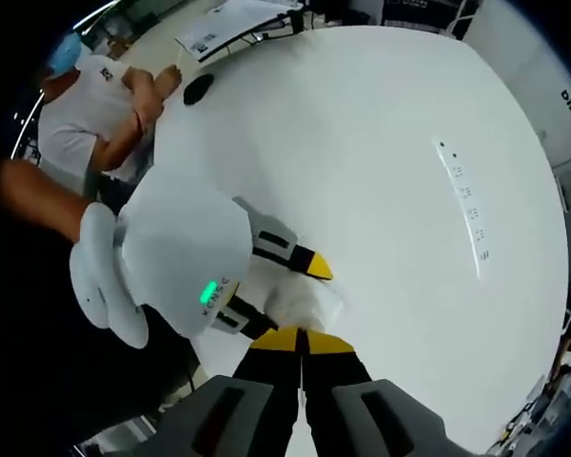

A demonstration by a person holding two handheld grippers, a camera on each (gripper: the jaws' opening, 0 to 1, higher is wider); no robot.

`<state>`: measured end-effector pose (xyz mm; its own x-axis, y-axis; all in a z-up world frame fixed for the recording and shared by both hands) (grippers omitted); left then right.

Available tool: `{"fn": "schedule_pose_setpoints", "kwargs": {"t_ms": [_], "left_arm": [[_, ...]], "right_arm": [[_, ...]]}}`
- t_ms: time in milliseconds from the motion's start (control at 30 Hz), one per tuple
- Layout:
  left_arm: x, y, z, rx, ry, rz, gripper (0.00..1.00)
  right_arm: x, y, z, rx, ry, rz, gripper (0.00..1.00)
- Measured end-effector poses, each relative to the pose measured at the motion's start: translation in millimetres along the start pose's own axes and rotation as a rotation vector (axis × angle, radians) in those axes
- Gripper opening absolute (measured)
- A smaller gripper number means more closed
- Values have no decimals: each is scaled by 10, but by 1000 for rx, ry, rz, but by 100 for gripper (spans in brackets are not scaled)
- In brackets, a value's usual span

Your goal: Hold the bottle steady, press the pump all the way down and release, and repeat the specified number of times to dispense into the cup

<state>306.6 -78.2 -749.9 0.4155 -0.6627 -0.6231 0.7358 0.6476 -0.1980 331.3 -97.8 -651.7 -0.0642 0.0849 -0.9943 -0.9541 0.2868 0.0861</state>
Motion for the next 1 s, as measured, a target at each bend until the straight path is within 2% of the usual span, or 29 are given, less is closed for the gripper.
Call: {"fn": "schedule_pose_setpoints", "kwargs": {"t_ms": [267, 400, 567, 633, 667, 700, 1000], "left_arm": [[8, 1, -5, 1, 1, -6, 46], [10, 3, -9, 0, 2, -5, 46], [11, 1, -9, 3, 1, -6, 46], [9, 3, -9, 0, -4, -3, 46], [9, 5, -9, 3, -4, -1, 46], [8, 6, -8, 0, -2, 1, 46], [0, -10, -10, -8, 8, 13, 46]], "right_arm": [[35, -1, 0, 9, 12, 17, 0], [35, 19, 6, 13, 30, 1, 0], [17, 26, -10, 28, 12, -11, 0], [-20, 56, -35, 47, 13, -26, 0], [-42, 45, 9, 15, -18, -54, 0], [-75, 76, -8, 9, 4, -73, 0], [-80, 101, -16, -3, 0, -96, 0]]}}
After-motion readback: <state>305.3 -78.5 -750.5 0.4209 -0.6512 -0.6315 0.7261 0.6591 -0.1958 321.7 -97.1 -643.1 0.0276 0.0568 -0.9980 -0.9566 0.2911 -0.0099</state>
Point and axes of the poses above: the point that each gripper's makers call its tool centre point, and the gripper's own axes: x roughly forward along the fingers, y roughly to its left, z roughly out of its top, the point moved 5 cm from there along -x, roughly backward along the fingers, and after that the axes turned 2 degrees about -z, right-handed, at the moved point
